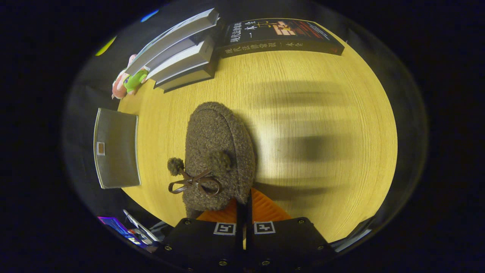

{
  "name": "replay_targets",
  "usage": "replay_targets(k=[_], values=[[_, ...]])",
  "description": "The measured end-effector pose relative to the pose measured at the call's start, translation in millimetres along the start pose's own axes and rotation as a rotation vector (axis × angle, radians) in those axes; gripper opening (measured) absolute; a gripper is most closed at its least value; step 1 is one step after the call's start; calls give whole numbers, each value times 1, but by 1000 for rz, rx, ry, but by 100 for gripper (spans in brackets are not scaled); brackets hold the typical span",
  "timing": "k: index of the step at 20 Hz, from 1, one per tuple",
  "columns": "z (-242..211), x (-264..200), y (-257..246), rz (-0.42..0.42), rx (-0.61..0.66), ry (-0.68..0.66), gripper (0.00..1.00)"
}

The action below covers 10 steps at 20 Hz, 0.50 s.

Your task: Open the storage box then place both shoes into the box .Put the left shoe in first, then the right shoe, with the right side of both shoes facing outward in a uniform manner.

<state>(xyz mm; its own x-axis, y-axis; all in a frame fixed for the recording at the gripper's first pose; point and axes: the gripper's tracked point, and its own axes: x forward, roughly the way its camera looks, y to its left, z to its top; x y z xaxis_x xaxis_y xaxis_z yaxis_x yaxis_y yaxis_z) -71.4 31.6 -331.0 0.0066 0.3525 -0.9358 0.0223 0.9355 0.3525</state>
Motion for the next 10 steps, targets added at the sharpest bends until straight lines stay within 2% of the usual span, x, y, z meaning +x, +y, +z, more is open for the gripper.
replay_targets(k=[5,10], values=[[10,-37,50,23,65,-80,3],[12,-59,99,-30,25,-118,3]])
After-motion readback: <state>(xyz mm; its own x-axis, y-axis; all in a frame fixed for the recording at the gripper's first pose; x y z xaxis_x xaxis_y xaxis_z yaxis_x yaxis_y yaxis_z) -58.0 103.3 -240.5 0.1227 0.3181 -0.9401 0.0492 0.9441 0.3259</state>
